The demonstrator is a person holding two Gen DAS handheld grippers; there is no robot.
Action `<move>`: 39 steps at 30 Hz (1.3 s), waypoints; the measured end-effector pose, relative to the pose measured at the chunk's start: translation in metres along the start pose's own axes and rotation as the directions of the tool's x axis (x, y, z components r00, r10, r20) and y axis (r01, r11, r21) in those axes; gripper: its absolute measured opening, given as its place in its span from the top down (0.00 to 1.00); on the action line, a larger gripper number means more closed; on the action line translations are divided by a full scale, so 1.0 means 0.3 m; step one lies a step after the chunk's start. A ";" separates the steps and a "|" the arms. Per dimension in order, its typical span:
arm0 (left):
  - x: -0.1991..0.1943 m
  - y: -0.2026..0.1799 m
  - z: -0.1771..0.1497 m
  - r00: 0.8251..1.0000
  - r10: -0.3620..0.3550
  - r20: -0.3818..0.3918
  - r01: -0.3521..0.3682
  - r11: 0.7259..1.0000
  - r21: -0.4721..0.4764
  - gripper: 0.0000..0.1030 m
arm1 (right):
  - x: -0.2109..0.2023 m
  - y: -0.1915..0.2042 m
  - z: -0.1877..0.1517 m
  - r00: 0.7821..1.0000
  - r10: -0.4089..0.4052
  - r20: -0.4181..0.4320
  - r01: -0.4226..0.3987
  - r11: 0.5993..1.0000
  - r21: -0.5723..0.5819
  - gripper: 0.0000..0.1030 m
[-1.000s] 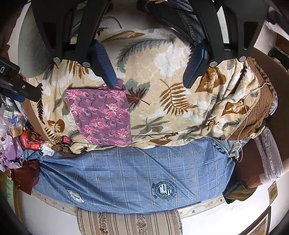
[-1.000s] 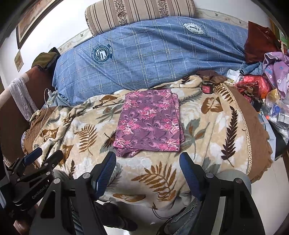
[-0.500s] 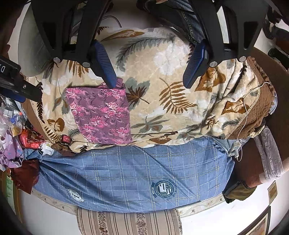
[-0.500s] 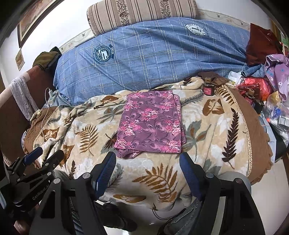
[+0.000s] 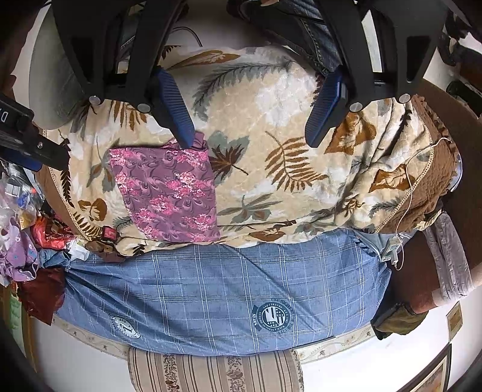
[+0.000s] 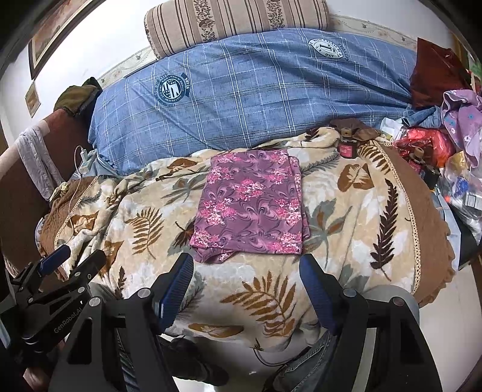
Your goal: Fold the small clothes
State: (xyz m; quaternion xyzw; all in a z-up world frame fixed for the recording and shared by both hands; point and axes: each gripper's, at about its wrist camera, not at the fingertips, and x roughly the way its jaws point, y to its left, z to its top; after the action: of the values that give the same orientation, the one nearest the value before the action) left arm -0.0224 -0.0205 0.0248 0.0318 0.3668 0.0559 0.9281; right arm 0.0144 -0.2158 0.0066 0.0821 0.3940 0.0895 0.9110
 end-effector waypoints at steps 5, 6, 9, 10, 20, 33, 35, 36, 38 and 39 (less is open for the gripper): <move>0.001 0.001 -0.005 1.000 0.002 0.000 -0.002 1.000 -0.001 0.26 | 0.003 -0.007 -0.004 1.000 -0.001 -0.001 0.001 1.000 0.004 0.27; 0.001 0.005 -0.003 1.000 0.001 -0.001 -0.001 1.000 0.000 0.26 | 0.003 -0.008 -0.004 1.000 -0.001 -0.002 0.001 1.000 0.005 0.27; 0.000 0.000 -0.005 1.000 0.004 0.000 -0.004 1.000 0.000 0.26 | 0.006 -0.012 -0.005 1.000 -0.001 -0.005 0.001 1.000 0.007 0.27; -0.001 -0.003 -0.006 1.000 0.004 0.000 -0.004 1.000 -0.002 0.26 | 0.008 -0.015 -0.005 1.000 -0.001 -0.006 0.002 1.000 0.008 0.27; -0.002 -0.006 -0.006 1.000 0.007 0.002 -0.007 1.000 -0.003 0.26 | 0.013 -0.019 -0.007 1.000 -0.003 -0.012 0.003 1.000 0.013 0.27; 0.002 0.003 -0.010 1.000 0.005 0.001 -0.005 1.000 -0.002 0.26 | 0.013 -0.017 -0.009 1.000 -0.004 -0.012 0.004 1.000 0.014 0.27; 0.004 0.000 -0.013 1.000 0.006 0.002 -0.006 1.000 -0.001 0.26 | 0.013 -0.018 -0.009 1.000 -0.005 -0.012 0.005 1.000 0.014 0.27; 0.004 0.001 -0.014 1.000 0.007 0.002 -0.007 1.000 -0.001 0.26 | 0.013 -0.019 -0.009 1.000 -0.004 -0.012 0.005 1.000 0.013 0.27; 0.008 0.003 -0.014 1.000 0.005 0.001 -0.005 1.000 0.000 0.26 | 0.014 -0.017 -0.008 1.000 -0.004 -0.013 0.004 1.000 0.014 0.27; 0.009 0.001 -0.016 1.000 0.005 -0.001 -0.005 1.000 0.000 0.26 | 0.013 -0.018 -0.009 1.000 -0.004 -0.013 0.004 1.000 0.014 0.27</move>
State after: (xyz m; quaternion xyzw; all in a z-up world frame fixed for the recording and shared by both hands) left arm -0.0238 -0.0197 0.0195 0.0326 0.3674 0.0582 0.9277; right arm 0.0158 -0.2199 0.0008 0.0869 0.4006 0.0853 0.9081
